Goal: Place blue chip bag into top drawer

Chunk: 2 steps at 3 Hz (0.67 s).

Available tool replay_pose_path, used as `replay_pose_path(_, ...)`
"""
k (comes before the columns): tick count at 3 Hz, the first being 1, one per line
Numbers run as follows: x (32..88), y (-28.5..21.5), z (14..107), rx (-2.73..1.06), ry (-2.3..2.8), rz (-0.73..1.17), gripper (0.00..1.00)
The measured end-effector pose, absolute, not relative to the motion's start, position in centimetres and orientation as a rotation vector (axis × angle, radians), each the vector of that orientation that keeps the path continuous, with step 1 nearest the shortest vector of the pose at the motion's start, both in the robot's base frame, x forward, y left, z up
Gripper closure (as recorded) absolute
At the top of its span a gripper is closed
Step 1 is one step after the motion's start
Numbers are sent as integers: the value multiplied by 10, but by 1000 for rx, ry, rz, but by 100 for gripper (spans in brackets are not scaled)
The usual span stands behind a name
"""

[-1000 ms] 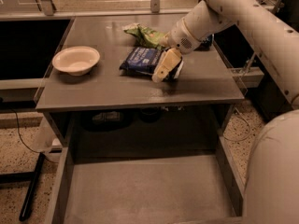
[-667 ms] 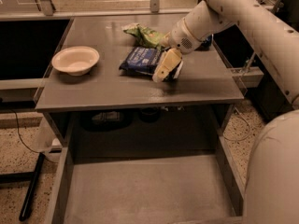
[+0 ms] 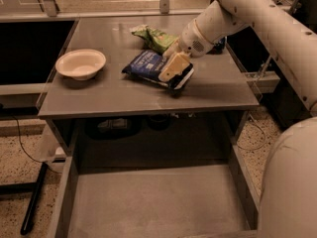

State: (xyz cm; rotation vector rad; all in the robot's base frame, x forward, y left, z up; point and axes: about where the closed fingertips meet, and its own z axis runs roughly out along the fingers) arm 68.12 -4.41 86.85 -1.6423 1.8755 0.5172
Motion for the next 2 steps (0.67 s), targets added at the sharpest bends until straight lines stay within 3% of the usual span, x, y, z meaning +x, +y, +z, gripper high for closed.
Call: replay_pose_path(2,681,-44,868,-1642,1876,517,87)
